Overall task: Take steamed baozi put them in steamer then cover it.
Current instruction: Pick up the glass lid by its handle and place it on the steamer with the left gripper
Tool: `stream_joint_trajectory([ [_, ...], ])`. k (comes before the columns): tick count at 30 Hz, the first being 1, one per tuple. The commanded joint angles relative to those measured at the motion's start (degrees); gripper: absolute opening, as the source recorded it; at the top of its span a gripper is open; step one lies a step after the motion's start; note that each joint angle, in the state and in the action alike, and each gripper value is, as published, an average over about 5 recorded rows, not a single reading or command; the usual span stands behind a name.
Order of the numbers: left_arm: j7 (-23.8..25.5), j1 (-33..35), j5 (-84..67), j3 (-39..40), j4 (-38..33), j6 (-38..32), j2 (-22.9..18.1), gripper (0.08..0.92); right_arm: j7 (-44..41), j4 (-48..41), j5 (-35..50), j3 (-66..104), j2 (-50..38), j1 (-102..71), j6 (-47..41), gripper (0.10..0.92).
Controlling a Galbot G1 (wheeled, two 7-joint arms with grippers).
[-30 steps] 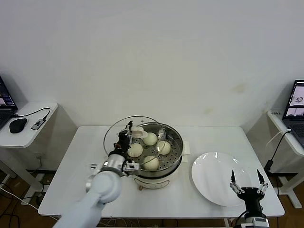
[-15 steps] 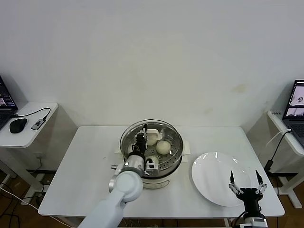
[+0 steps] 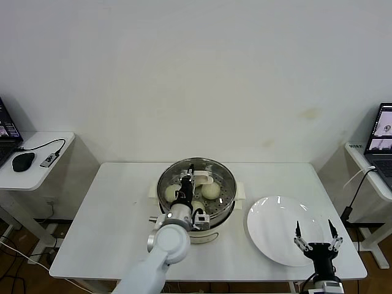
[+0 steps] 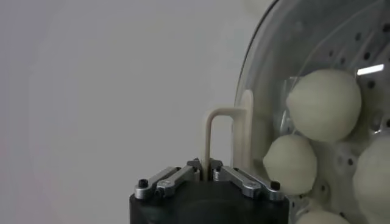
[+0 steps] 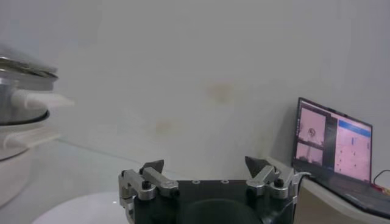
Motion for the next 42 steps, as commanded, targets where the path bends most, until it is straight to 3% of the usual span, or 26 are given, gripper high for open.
stream_joint_trajectory([
  [1,0.1,0.4,1.6,0.4,0.4,-0.3,-1.1,0.150,0.0,-0.1,0.0,-0.1,0.0,0.0,0.1,0.823],
  [21,-0.7,1.4,3.9,-0.3,0.4,-2.6,-1.2,0.162,-0.1,-0.4,-0.2,-0.5,0.1,0.0,0.2,0.823],
  [24,-1.0,2.4,3.7,-0.4,-1.2,-2.7,-1.0,0.216,-0.1,-0.3,-0.3,-0.6,0.1,0.0,0.3,0.823],
  [34,-3.4,12.0,-0.9,-2.0,-13.0,-3.5,2.7,0.519,-0.1,-0.3,-0.4,-0.5,0.0,-0.3,0.4,0.823],
  [38,-7.1,18.7,-9.3,-5.4,-20.8,-5.1,6.3,0.631,-0.1,-0.3,-0.4,-0.4,-0.1,-0.3,0.5,0.823],
  [42,-14.3,27.9,-27.7,-11.6,-27.7,-7.8,10.1,0.743,-0.1,-0.4,-0.3,-0.6,-0.3,-0.3,0.7,0.823],
])
